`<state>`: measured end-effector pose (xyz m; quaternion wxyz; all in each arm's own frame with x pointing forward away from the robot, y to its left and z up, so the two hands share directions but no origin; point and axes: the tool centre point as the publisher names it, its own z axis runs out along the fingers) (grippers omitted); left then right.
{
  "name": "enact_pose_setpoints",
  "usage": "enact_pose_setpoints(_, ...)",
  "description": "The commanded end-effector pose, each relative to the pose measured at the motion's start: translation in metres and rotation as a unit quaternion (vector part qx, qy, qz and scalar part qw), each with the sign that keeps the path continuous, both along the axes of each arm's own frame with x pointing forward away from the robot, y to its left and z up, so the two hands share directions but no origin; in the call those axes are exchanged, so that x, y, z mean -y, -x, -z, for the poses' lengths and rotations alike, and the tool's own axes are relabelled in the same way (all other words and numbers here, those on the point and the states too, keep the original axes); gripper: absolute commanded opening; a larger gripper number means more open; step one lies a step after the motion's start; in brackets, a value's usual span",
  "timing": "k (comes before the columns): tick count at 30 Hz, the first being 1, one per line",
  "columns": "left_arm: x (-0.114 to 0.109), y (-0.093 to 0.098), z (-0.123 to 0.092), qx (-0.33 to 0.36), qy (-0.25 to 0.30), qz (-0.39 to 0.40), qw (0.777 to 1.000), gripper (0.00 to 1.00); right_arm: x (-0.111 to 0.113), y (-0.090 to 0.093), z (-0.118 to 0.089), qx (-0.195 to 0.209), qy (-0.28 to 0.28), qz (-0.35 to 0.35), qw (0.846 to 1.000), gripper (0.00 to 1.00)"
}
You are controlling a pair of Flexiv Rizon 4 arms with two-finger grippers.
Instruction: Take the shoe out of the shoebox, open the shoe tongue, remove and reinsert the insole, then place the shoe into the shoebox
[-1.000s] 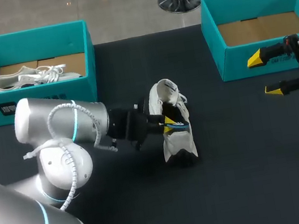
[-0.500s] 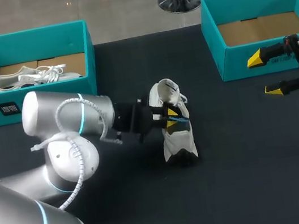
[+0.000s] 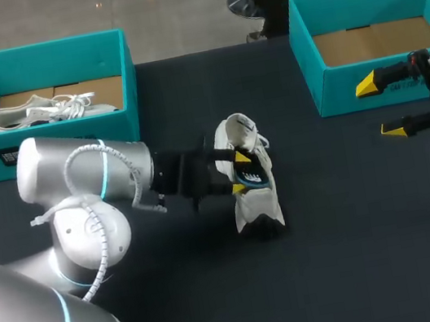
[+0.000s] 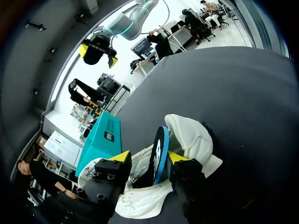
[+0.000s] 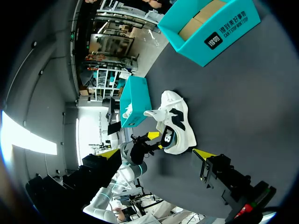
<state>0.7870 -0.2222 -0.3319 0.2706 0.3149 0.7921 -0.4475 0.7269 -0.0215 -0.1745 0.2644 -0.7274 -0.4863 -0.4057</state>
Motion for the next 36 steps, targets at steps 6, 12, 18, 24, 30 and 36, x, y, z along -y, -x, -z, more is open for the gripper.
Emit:
enact_pose_setpoints(6, 0.008, -0.002, 0.013, -0.011, -0.015, 0.004, 1.0, 0.0, -0.001, 0.001, 0.0, -0.001, 0.001, 0.001, 1.0, 1.0)
enact_pose_setpoints(12, 0.014, -0.008, 0.021, -0.021, -0.021, -0.003, 1.0, 0.0, -0.001, 0.001, 0.0, -0.001, 0.001, 0.001, 1.0, 1.0)
enact_pose_setpoints(18, 0.013, -0.014, 0.024, -0.027, -0.024, -0.011, 0.999, 0.0, -0.001, 0.001, 0.0, -0.001, 0.001, 0.001, 1.0, 1.0)
enact_pose_setpoints(24, 0.006, -0.006, 0.014, -0.026, -0.013, -0.013, 0.999, 0.27, -0.001, 0.001, 0.0, -0.001, 0.001, 0.001, 1.0, 1.0)
enact_pose_setpoints(30, -0.002, 0.002, 0.007, -0.02, -0.008, -0.012, 1.0, 0.36, -0.001, 0.001, 0.0, -0.001, 0.001, 0.001, 1.0, 1.0)
enact_pose_setpoints(36, -0.003, 0.004, 0.006, -0.016, -0.012, -0.01, 1.0, 0.31, -0.001, 0.001, 0.0, -0.001, 0.001, 0.001, 1.0, 1.0)
